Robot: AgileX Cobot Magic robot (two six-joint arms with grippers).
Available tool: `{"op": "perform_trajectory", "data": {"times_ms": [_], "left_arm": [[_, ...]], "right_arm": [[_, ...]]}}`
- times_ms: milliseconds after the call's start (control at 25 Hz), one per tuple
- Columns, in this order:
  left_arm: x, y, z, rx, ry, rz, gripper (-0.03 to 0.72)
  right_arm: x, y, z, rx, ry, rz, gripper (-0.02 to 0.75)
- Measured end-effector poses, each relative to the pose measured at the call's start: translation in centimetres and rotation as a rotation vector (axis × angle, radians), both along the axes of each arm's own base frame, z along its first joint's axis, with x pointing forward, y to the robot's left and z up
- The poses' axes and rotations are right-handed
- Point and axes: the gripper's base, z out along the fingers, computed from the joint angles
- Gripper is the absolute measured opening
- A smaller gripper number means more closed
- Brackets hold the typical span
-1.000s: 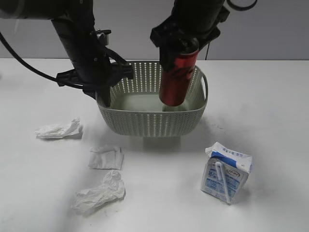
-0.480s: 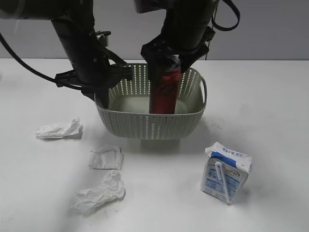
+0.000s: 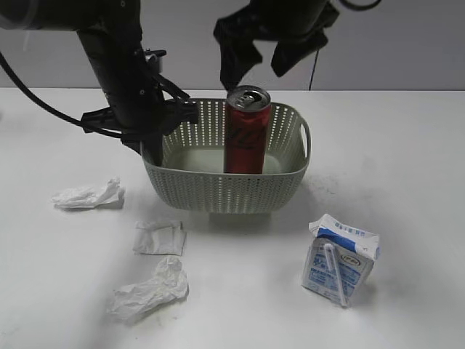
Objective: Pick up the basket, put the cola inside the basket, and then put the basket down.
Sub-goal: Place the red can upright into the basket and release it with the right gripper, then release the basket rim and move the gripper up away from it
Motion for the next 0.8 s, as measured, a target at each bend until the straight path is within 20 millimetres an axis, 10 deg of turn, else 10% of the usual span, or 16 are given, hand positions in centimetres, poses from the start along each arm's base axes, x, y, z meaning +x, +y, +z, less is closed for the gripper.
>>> {"op": "perform_trajectory", "data": {"times_ms": [240, 520, 800], "left_arm": [[-0.1, -0.1, 0.0, -0.010, 0.016, 0.004, 0.002], [-0.4, -0.2, 0.0, -0.021, 0.047, 0.007, 0.002], [-0.3, -0.2, 0.0, -0.024, 0.042, 0.009, 0.002]], "right_arm": [[0.7, -5.0, 4.4, 0.068, -0.072, -0.126, 0.646], [3.4, -14.8, 1.6, 0.005, 0.022, -0.374, 0.610], [-2.2, -19.0, 0.1, -0.055, 0.117, -0.415, 0.596]]}}
